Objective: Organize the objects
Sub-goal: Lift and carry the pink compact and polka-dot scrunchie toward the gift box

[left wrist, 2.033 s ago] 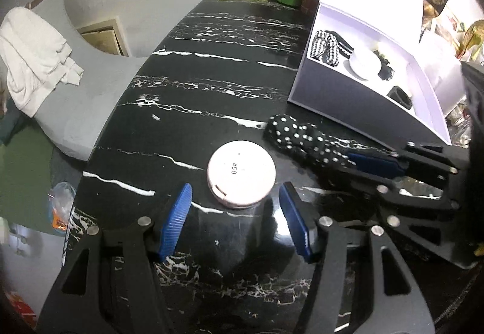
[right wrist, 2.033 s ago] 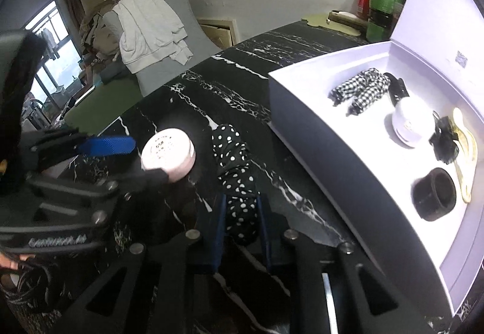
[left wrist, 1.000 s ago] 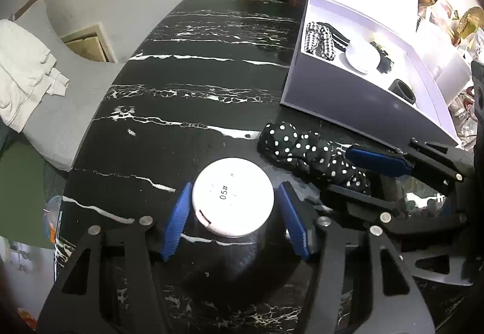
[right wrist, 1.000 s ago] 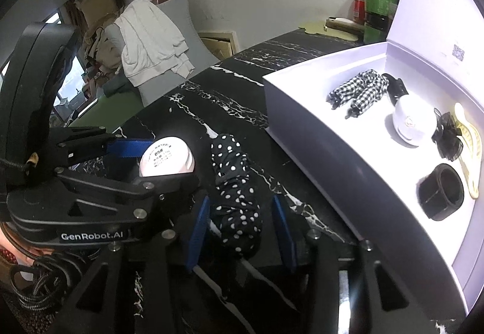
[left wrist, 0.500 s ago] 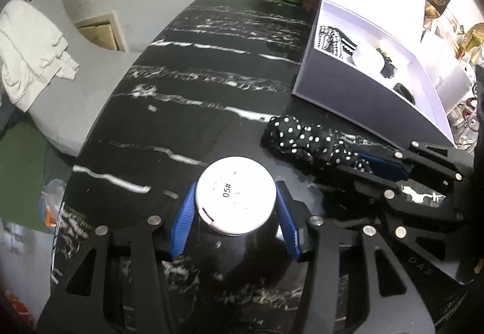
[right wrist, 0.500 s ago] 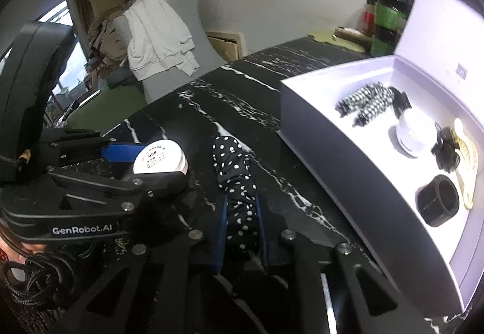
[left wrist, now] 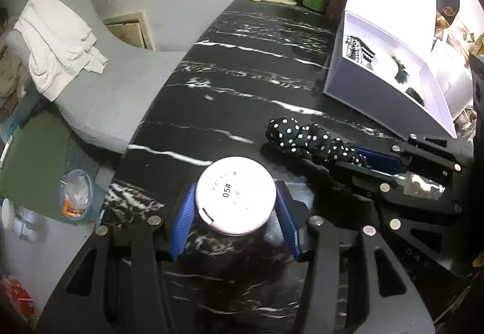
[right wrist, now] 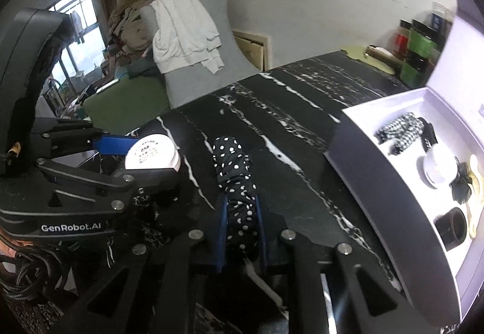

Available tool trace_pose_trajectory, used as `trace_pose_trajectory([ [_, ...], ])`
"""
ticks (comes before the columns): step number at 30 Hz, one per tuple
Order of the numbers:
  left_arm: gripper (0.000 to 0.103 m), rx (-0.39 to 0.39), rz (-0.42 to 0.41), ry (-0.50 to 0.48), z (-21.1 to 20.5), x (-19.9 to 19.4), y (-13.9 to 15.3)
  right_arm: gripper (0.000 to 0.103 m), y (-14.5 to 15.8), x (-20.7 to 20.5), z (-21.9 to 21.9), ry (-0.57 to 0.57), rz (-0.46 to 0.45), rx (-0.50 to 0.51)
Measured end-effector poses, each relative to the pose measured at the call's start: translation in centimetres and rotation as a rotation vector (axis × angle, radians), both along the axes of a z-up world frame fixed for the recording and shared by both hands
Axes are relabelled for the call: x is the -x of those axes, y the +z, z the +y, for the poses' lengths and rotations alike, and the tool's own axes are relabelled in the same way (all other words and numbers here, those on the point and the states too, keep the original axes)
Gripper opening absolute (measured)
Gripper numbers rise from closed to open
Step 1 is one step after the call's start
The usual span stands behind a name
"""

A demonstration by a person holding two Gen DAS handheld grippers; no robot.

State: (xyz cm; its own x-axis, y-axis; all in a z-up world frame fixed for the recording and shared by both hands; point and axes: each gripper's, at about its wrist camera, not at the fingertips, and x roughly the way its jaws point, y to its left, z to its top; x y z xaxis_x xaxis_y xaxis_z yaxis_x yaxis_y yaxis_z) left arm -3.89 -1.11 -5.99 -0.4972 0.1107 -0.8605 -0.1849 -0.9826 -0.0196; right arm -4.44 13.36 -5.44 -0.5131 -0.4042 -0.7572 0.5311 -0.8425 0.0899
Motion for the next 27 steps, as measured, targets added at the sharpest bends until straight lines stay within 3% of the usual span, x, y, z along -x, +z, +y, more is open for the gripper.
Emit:
trace_pose_trajectory([
  [12, 0.049, 0.001, -0.004, 0.049, -2.9, -0.8, 0.9, 0.017, 0.4, -0.4, -3.1, 0.054, 0.002, -0.02],
  [27, 0.049, 0.018, 0.048, -0.009, -0.8, -0.2, 3.7, 0.017, 2.7, -0.8, -1.6, 0.012, 0.038, -0.04],
])
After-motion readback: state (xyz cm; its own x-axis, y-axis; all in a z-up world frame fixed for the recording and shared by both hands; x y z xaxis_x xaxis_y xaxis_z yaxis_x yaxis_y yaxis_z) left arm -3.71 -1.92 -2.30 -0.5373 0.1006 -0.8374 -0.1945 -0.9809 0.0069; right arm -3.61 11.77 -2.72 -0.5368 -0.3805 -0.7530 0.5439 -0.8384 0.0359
